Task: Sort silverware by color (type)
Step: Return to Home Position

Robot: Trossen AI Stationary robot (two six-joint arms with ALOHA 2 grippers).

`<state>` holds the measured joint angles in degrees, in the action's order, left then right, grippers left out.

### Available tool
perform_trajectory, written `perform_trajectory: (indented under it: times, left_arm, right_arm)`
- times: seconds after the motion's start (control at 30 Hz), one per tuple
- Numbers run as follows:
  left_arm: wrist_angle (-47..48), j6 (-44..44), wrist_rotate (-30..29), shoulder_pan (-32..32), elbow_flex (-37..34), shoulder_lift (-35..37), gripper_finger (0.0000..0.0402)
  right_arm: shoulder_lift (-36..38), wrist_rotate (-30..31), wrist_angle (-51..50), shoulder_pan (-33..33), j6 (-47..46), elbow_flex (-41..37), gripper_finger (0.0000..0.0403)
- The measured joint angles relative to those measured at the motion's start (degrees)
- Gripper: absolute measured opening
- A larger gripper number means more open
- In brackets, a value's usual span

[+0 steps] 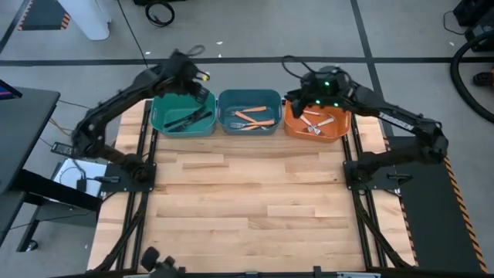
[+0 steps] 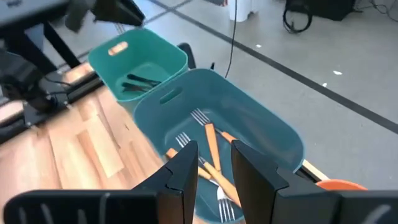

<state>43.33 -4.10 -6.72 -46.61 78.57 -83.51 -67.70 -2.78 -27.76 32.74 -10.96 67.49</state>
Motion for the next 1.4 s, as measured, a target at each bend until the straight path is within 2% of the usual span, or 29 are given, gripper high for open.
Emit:
perform_trajectory:
  times: [0.1, 0.23, 0.47, 0.67, 0.8, 0.87, 1.1, 1.27, 1.4]
  left_arm:
    - [-5.67, -2.55, -0.07, 0.15, -3.01, 6.39, 0.0102]
    - [-14.81, -3.16, -0.04, 0.3, -10.99, 16.07, 0.0102]
    - [-35.88, -4.42, -0.07, 2.77, -33.0, 32.57, 0.0102]
    - [-47.87, -11.92, -0.01, 6.06, -50.92, 42.63, 0.0102]
    - [-52.45, -11.5, -0.05, 8.19, -58.39, 45.77, 0.0102]
    - [-53.04, -10.43, -0.04, 9.27, -60.64, 46.49, 0.0102]
    - [-55.78, -9.79, 0.21, 13.11, -67.0, 46.43, 0.0087]
    - [-62.31, -10.36, 4.89, 15.01, -72.05, 46.46, 0.0067]
    - [-63.69, -12.61, 4.98, 15.41, -75.51, 46.45, 0.0056]
  right_arm:
    - [4.67, 1.22, 3.07, 1.12, -3.22, -4.68, 0.0105]
    - [12.97, 1.5, 10.68, 3.39, -6.44, -14.59, 0.0105]
    - [24.17, -2.81, 22.95, 3.38, -7.97, -32.09, 0.0105]
    - [27.08, -7.29, 44.41, 2.33, -8.44, -47.24, 0.0105]
    - [26.03, -7.37, 56.14, 1.86, -7.03, -55.04, 0.0105]
    - [25.7, -7.39, 58.59, 1.6, -6.54, -58.12, 0.0105]
    - [25.44, -7.37, 59.41, 1.5, -6.43, -64.89, 0.0105]
    - [25.46, -7.61, 60.49, 1.5, -5.07, -67.15, 0.0105]
    - [25.27, -7.79, 60.57, 1.5, -3.11, -67.15, 0.0105]
